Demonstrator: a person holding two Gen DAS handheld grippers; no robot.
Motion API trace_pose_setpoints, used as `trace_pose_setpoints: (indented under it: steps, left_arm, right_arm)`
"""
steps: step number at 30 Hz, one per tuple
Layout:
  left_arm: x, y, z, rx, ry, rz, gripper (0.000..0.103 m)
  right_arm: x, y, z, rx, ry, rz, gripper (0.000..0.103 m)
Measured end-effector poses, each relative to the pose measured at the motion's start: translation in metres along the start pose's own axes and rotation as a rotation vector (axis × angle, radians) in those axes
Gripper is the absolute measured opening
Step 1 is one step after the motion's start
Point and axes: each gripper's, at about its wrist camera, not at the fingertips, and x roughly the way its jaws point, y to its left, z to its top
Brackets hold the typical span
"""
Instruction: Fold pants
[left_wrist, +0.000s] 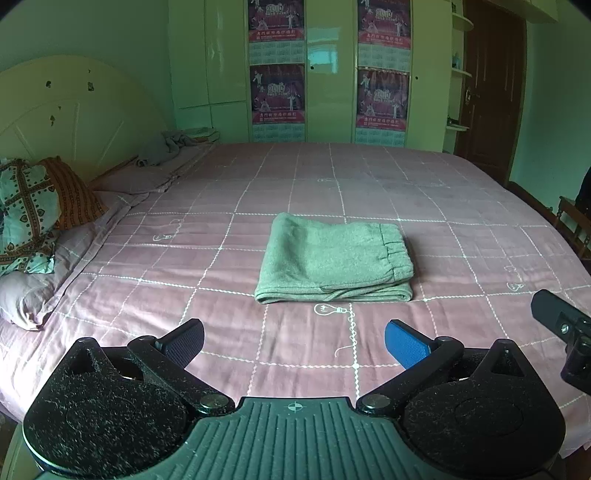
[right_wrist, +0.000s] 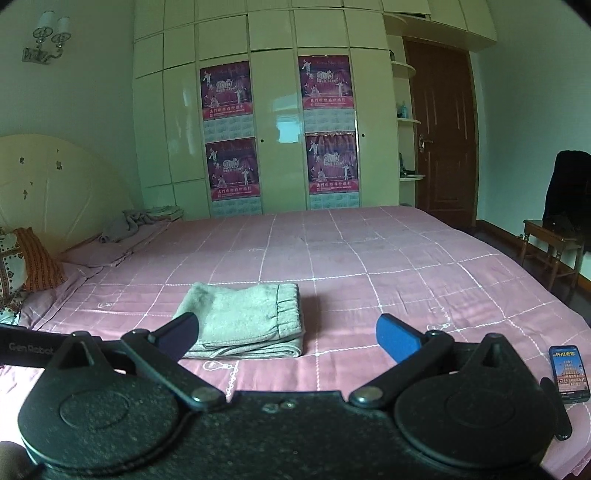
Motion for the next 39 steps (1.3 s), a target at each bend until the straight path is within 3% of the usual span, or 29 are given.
trace_pose_setpoints:
  steps: [39]
  left_arm:
    - [-0.006, -0.010, -0.002, 0.010, -0.019, 0.006, 0.103]
  right_arm:
    - [0.001, -0.002, 0.000, 0.022, 0.002, 0.005, 0.103]
